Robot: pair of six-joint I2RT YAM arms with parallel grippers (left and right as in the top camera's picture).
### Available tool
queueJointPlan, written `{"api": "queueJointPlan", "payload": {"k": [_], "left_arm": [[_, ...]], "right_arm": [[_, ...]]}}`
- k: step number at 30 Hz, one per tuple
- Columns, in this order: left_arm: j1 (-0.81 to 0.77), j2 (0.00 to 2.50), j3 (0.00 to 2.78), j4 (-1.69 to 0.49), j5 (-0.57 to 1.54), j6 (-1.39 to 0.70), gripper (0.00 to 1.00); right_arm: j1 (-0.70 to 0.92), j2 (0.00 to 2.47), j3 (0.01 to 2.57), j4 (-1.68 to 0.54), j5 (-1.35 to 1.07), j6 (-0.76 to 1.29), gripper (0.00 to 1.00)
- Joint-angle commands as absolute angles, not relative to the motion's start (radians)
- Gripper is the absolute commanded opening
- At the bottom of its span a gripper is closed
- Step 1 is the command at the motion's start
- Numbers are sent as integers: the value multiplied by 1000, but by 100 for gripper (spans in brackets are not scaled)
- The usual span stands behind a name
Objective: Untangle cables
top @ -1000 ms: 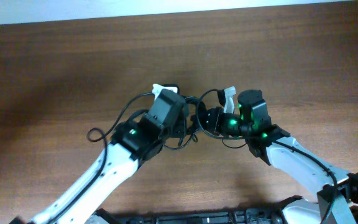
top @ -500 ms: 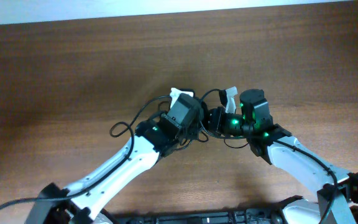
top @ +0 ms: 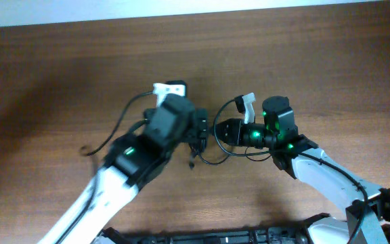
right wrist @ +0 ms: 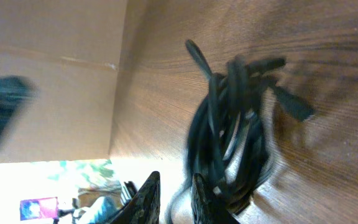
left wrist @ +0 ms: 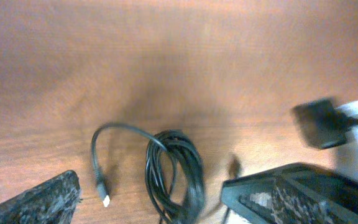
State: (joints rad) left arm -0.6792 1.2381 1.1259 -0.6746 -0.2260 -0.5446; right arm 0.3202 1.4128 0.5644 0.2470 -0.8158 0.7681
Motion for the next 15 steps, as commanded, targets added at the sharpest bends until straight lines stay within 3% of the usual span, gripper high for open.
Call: {"api": "queueJointPlan", "payload": {"k": [1, 4, 5, 8, 10, 15], "left_arm": [[-625, 1178, 1137, -770, -240, -691, 99], [-580, 1208, 1094, -810, -241, -833, 99], [-572, 1222, 1084, -809, -240, -863, 99], [-549, 1305, 1080, -797, -240, -886, 99], [-531, 1373, 1080, -784, -240, -886, 99], [-441, 1491, 1081, -701, -240, -886, 99]], "right_arm": [[321, 1399, 582, 251, -844, 652, 15], [321, 1399, 582, 249, -837, 613, 13], [321, 1399, 582, 239, -824, 581, 25], [320, 1399, 582, 142, -706, 527, 76], [320, 1399, 582, 96, -633, 517, 81], [378, 1399, 582, 151, -619, 513, 82]]}}
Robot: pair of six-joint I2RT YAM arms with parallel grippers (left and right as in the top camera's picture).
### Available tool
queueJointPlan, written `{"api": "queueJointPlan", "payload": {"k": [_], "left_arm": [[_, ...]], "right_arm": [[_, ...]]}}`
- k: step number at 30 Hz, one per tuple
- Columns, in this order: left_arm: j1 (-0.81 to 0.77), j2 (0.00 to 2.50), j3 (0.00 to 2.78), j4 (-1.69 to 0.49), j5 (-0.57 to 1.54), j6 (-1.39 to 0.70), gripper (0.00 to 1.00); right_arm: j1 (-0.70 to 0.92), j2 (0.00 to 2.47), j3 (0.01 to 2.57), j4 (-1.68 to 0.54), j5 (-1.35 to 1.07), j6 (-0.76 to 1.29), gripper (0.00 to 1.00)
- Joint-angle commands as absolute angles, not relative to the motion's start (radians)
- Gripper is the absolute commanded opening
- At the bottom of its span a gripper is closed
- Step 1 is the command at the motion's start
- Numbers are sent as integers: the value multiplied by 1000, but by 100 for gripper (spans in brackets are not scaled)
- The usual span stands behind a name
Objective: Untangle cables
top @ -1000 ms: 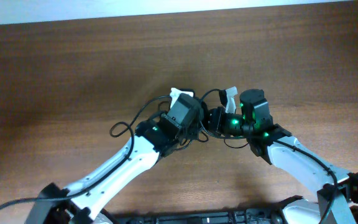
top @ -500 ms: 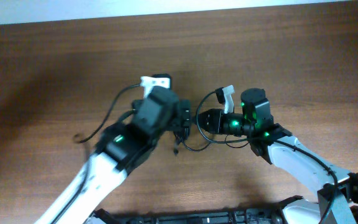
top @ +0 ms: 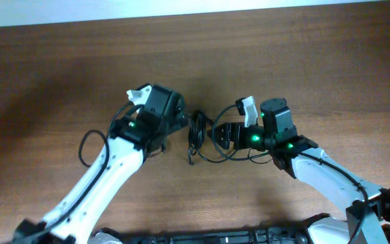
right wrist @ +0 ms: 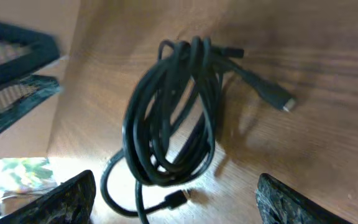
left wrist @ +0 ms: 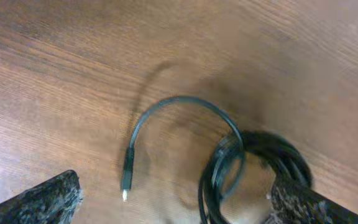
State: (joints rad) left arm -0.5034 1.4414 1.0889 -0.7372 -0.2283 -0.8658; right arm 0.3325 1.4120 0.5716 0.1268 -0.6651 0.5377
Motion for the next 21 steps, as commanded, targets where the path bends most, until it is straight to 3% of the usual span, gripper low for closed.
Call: {"api": "queueJointPlan", "payload": {"k": [1, 6, 11, 12, 13, 16, 17, 21], "left_arm": [[-410, 1494, 1081, -693, -232, -886, 99], [-297, 1492, 1081, -695, -167, -885, 99], [-285, 1492, 1081, -697, -150, -881, 99], [-285, 1492, 1081, -697, -151, -865, 99], [-285, 1492, 1081, -698, -154, -857, 99], [-285, 1492, 1081, -705, -154, -832, 99], [-285, 1492, 1081, -714, -154, -832, 99], [-285, 1492, 1081, -748, -153, -832, 99]], "right_arm": [[412, 1399, 582, 164, -548, 513, 84], [526, 1431, 585, 247, -164, 513, 85], [562, 1607, 723, 244, -127, 479, 76], [570, 1633, 769, 211, -124, 451, 67], [576, 1662, 831, 126, -107, 441, 49], [575, 1701, 910, -56, -36, 441, 27], [574, 1703, 914, -87, -32, 442, 6], [525, 1693, 914, -100, -237, 446, 4]]}}
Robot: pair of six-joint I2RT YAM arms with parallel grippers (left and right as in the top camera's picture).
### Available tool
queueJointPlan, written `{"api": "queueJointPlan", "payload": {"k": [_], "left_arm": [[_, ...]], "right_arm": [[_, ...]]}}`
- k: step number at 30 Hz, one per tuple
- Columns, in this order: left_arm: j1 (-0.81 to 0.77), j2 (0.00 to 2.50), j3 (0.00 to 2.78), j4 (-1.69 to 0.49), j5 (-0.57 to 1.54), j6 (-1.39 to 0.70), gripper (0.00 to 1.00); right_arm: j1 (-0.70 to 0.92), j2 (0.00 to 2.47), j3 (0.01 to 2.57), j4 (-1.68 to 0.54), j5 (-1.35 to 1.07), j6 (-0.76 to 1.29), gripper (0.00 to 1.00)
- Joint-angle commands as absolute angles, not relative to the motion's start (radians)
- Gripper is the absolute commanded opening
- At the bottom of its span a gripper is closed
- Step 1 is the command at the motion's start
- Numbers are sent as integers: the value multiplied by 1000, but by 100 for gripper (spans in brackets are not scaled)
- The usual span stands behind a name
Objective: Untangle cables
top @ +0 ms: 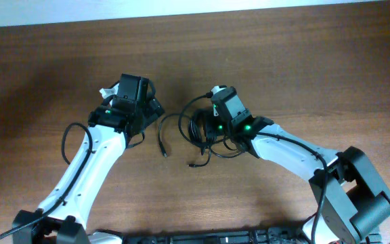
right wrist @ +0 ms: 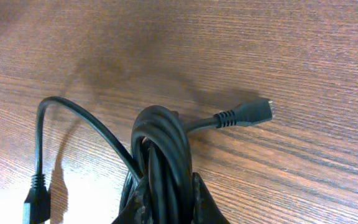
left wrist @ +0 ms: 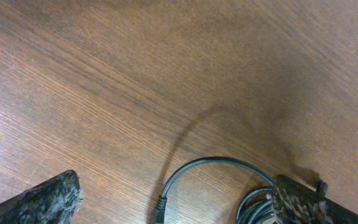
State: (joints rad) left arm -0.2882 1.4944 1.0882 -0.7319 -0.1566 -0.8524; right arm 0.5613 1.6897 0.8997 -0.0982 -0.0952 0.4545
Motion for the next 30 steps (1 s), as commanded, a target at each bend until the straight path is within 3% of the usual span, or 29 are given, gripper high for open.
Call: {"api": "queueJointPlan", "payload": {"k": [1, 7, 11, 16, 18, 21, 23, 25, 27, 28, 30], "left_arm": [[-285, 1492, 1081, -760, -149, -833, 99], [-275, 1492, 1081, -775, 49, -941, 99], [-223, 1492, 1081, -742, 197, -987, 99], [-201, 1493, 1081, -738, 205, -1126, 100], [-201, 1493, 1081, -738, 222, -1194, 87], [-203, 1501, 1081, -738, 257, -1208, 93], [-203, 1523, 1081, -739, 260, -1208, 84], [-203, 1554, 1081, -738, 274, -1209, 84], [-203, 1596, 1080, -738, 274, -1209, 66], [-203, 1620, 1080, -738, 275, -1209, 62], [-203, 1661, 1081, -733, 274, -1209, 63]], "right_arm": [[501, 1686, 914, -100, -305, 445, 4], [385, 1613, 913, -92, -517, 391, 4], [388, 1586, 913, -91, -551, 371, 4], [434, 1560, 913, -75, -553, 318, 4], [452, 1551, 913, -60, -530, 318, 4], [453, 1549, 913, -43, -527, 322, 4], [453, 1549, 913, -36, -528, 323, 4], [453, 1542, 913, -35, -529, 323, 4], [453, 1529, 913, -35, -532, 330, 4], [453, 1520, 913, -35, -531, 330, 4], [453, 1496, 913, -35, -531, 330, 4]]}}
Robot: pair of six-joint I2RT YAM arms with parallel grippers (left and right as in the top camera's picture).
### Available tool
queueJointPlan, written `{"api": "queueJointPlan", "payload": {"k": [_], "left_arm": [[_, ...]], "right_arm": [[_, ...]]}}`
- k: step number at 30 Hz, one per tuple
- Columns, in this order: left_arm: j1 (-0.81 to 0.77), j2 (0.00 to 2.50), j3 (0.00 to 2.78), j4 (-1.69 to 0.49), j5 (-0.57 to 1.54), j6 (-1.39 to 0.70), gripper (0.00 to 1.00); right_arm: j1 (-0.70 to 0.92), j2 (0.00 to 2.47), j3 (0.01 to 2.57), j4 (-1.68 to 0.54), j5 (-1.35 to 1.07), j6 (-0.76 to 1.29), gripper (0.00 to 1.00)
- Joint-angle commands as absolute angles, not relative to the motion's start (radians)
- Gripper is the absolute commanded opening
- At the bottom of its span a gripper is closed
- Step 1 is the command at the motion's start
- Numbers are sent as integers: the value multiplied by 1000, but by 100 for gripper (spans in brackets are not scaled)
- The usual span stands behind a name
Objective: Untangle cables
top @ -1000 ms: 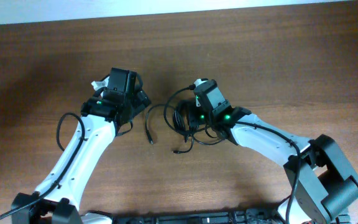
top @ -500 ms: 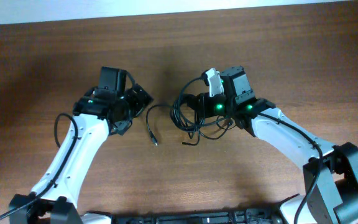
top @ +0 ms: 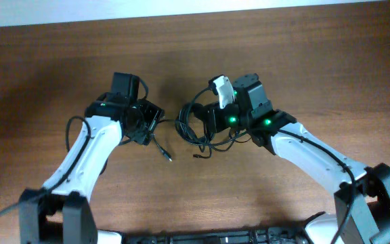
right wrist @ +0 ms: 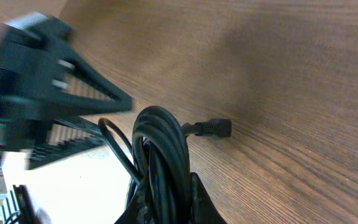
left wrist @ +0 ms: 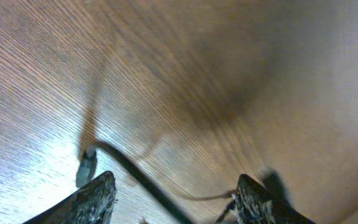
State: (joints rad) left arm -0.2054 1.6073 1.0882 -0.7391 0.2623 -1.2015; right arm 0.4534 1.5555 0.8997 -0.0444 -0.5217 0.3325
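A black cable bundle (top: 190,127) sits at mid-table, and my right gripper (right wrist: 163,194) is shut on its coils (right wrist: 160,146). One plug end (right wrist: 214,128) sticks out to the right of the coils. A loose strand leaves the bundle leftward and ends in a plug (top: 168,158) on the wood. My left gripper (left wrist: 176,190) is open low over that strand (left wrist: 135,179), which runs between its fingers (left wrist: 95,198), with the strand's plug (left wrist: 86,168) just beyond the left finger. In the overhead view the left gripper (top: 147,127) is just left of the bundle.
A brown wooden table (top: 303,54) carries everything. The two grippers work close together, a short gap apart; the left gripper shows in the right wrist view (right wrist: 48,106). Each arm's own black cable (top: 72,129) loops beside it.
My left gripper has moved right and down onto the loose strand, which now lies between its open fingers. The right gripper has turned, still shut on the bundle, and the loose plug has shifted.
First both grippers were crowded at the bundle in mid-table. Then the left arm was drawn back to the left and the right gripper stood open with the bundle on the wood. Later the right gripper was shut on the coils, and now the left straddles the loose strand.
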Motion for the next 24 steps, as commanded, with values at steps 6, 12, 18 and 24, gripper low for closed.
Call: {"api": "queueJointPlan", "payload": {"k": [6, 12, 18, 24], "left_arm": [[-200, 1708, 1081, -718, 67, -1187, 0], [-192, 1542, 1084, -629, 56, -1059, 0], [-193, 1493, 1081, -683, 196, -971, 99], [-193, 1481, 1081, -678, 190, -189, 99]], "right_arm": [[431, 1477, 913, -97, -511, 351, 4], [430, 1478, 913, -190, -455, 352, 4], [424, 1478, 913, -157, -431, 352, 4], [273, 1478, 913, -169, -689, 402, 4]]}}
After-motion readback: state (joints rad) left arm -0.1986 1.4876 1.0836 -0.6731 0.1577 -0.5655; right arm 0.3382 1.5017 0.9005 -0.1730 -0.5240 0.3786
